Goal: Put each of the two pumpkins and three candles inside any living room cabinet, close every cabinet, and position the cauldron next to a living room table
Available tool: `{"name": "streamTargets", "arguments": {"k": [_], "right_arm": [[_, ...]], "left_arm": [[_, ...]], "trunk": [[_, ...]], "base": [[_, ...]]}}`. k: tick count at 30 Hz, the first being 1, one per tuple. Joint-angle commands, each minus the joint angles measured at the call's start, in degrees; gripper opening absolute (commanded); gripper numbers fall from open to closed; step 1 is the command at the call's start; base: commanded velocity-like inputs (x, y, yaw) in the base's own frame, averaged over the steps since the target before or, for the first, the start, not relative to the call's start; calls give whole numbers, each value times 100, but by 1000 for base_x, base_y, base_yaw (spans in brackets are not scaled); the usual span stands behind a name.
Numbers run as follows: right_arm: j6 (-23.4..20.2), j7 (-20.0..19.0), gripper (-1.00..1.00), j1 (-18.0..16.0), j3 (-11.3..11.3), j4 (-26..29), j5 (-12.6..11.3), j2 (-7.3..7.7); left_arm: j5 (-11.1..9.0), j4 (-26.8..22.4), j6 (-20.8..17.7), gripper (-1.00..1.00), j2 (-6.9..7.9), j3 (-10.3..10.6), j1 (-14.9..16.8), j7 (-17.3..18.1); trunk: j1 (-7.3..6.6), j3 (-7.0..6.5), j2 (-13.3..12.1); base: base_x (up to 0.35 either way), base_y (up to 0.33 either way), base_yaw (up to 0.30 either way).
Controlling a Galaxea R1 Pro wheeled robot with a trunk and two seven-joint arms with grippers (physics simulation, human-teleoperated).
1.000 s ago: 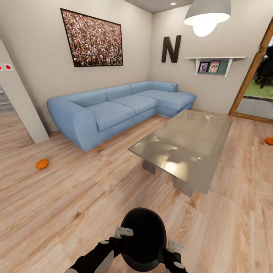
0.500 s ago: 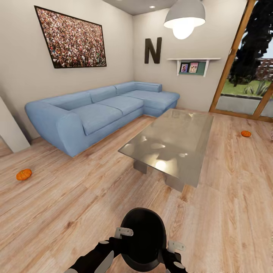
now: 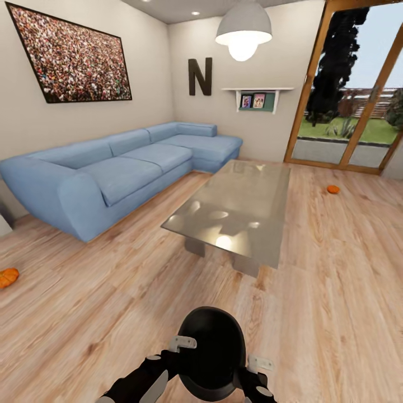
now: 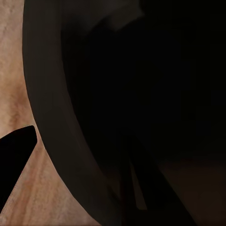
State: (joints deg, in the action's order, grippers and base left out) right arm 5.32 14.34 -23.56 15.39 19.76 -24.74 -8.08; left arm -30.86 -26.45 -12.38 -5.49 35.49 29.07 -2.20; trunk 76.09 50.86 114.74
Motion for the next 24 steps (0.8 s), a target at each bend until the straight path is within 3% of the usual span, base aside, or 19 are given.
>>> {"name": "streamTargets", "arguments": {"k": [1, 19, 24], "right_arm": [[22, -10, -100, -8, 43, 80, -48, 0], [22, -10, -100, -8, 43, 80, -48, 0], [22, -10, -100, -11, 43, 80, -48, 0]], "left_arm": [[-17, -10, -19, -100, 7, 19, 2, -26], [-17, -10, -20, -100, 10, 20, 2, -26], [-17, -10, -21, -100, 8, 20, 2, -26]], "trunk": [[-1, 2, 3], [-1, -42, 3], [-1, -45, 3]], "base": [[0, 194, -256], [0, 201, -256], [0, 205, -125]]}}
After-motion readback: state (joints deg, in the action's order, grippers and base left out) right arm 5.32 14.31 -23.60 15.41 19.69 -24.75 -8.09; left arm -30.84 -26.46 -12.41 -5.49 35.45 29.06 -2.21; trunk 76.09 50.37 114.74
